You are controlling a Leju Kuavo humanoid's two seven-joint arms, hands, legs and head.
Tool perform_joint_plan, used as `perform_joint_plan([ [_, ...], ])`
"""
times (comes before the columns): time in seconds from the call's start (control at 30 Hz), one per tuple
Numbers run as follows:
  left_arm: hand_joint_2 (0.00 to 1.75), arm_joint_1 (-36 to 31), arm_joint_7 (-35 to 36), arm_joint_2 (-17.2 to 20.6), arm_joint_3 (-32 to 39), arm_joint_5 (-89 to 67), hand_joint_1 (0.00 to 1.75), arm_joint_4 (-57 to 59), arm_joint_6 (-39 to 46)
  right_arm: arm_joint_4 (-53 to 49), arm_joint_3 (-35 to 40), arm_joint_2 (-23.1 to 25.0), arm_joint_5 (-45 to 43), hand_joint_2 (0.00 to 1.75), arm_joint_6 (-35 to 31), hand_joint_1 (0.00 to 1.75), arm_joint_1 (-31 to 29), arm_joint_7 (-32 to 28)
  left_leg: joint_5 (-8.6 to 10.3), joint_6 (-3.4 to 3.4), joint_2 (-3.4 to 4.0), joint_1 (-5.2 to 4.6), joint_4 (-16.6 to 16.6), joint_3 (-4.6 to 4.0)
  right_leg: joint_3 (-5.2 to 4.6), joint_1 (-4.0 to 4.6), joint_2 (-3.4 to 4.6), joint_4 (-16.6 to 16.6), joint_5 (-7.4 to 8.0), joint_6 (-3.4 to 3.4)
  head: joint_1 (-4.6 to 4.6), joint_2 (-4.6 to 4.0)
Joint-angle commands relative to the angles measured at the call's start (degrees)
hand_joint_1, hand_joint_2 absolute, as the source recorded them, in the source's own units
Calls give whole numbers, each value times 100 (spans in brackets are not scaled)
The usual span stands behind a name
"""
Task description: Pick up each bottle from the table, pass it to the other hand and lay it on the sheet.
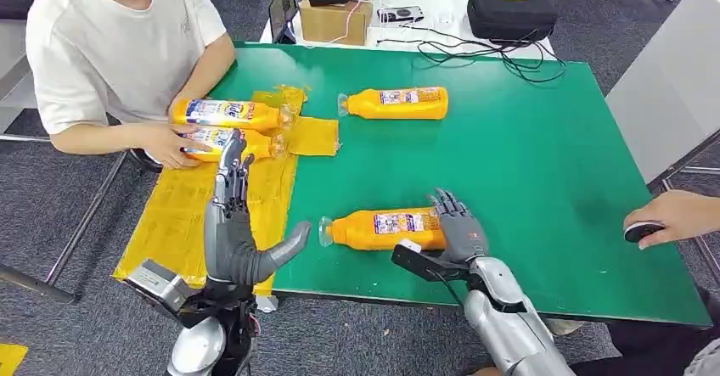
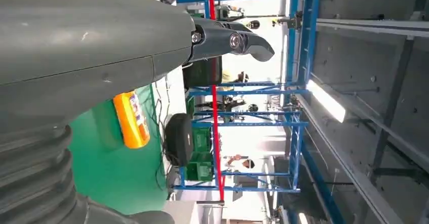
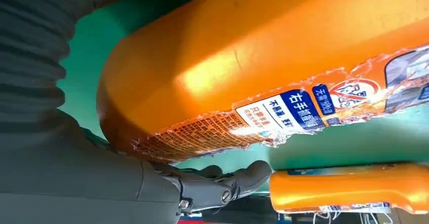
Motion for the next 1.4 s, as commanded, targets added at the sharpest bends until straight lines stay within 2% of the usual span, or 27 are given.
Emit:
perform_joint_plan([
  [0.03, 175, -51, 9, 76, 6, 9, 0, 231, 24, 620, 288, -42, -5, 175, 251, 0, -137, 97, -6, -6, 3, 5, -5, 24, 26, 6, -1, -8, -5, -13, 0, 0],
  [0.07, 175, -21, 15, 75, 14, 5, 0, 224, 29, 673, 298, -60, -24, 175, 335, 0, -139, 130, -4, -4, 0, 3, -7, 22, 23, 4, -3, -8, -4, -11, 0, 0],
  [0.1, 175, -11, 15, 79, 16, 5, 0, 228, 29, 676, 297, -77, -25, 175, 328, 59, -133, 120, -6, -6, 3, 5, -7, 28, 29, 6, -1, -10, -5, -13, 0, 0],
  [0.13, 175, -5, 15, 77, 17, 3, 0, 225, 32, 752, 344, -91, -27, 175, 388, 131, -163, 112, -4, -5, 1, 3, -9, 27, 28, 5, -3, -10, -5, -12, -2, 0],
  [0.2, 175, 3, 14, 77, 17, 0, 0, 227, 32, 798, 348, -116, -47, 175, 431, 162, -183, 118, -4, -4, 1, 3, -8, 29, 28, 5, -2, -10, -3, -9, 0, 0],
  [0.27, 175, 13, 14, 72, 25, -3, 0, 218, 47, 907, 382, -116, -71, 175, 564, 173, -251, 142, -5, -5, 2, 4, -8, 39, 38, 6, -1, -12, -4, -13, -2, 0],
  [0.4, 175, 30, 19, 82, 39, -3, 0, 221, 62, 1068, 414, -117, -257, 175, 746, 175, -305, 65, -2, -5, 11, 5, -10, 50, 47, 7, -4, -15, -1, -12, 0, 0],
  [0.5, 175, -5, 18, 101, -2, 42, 0, 310, 46, 1000, 8, -37, -1324, 175, 1196, 175, -145, -653, -2, -5, 4, 7, -12, 66, 62, 8, -10, -19, -2, -12, 2, 0],
  [0.6, 175, -2, 28, 64, 3, 250, 0, 398, -21, 644, -12, -65, -1838, 175, 1166, 175, 114, -1089, -3, -6, -1, 6, -12, 79, 76, 8, -15, -19, -4, -10, 0, 0],
  [0.7, 175, 252, 44, 22, 121, 827, 0, 272, -311, -345, -241, 36, -2634, 175, 1109, 175, 635, -1359, -7, -11, 2, 8, -21, 97, 92, 10, -12, -27, -5, -17, 2, 0],
  [0.87, 175, 574, 133, -85, 441, 1525, 0, 328, -758, -2032, -640, 127, -3738, 175, 1190, 175, 1389, -1454, -13, -10, 9, 3, -7, 74, 69, 4, 1, -8, -9, -11, 0, 0],
  [1.03, 175, 652, -11, -105, 457, 1339, 0, 425, -588, -2621, -1023, 272, -4263, 175, 1113, 175, 1660, -1579, -13, -9, 7, 1, -4, 36, 35, 2, 3, -2, -10, -10, 0, 0],
  [1.07, 175, 642, -95, -49, 404, 1050, 0, 460, -348, -2725, -1120, 343, -4378, 175, 1061, 175, 1700, -1654, -16, -9, 5, 0, -2, 32, 32, 2, 3, 0, -12, -12, -2, 0],
  [1.23, 175, 718, -143, 154, 148, 844, 0, 830, -198, -3609, -1433, 659, -4942, 175, 846, 175, 2095, -1897, -12, -10, 0, -3, -8, 17, 17, -2, 0, -3, -11, -12, -2, 0],
  [1.4, 175, 852, -195, 410, -422, 354, 0, 1148, -383, -4064, -1086, 687, -4982, 175, 1052, 175, 2458, -1924, -12, -10, -3, -2, -11, 12, 11, -1, -2, -7, -11, -10, 0, 0],
])
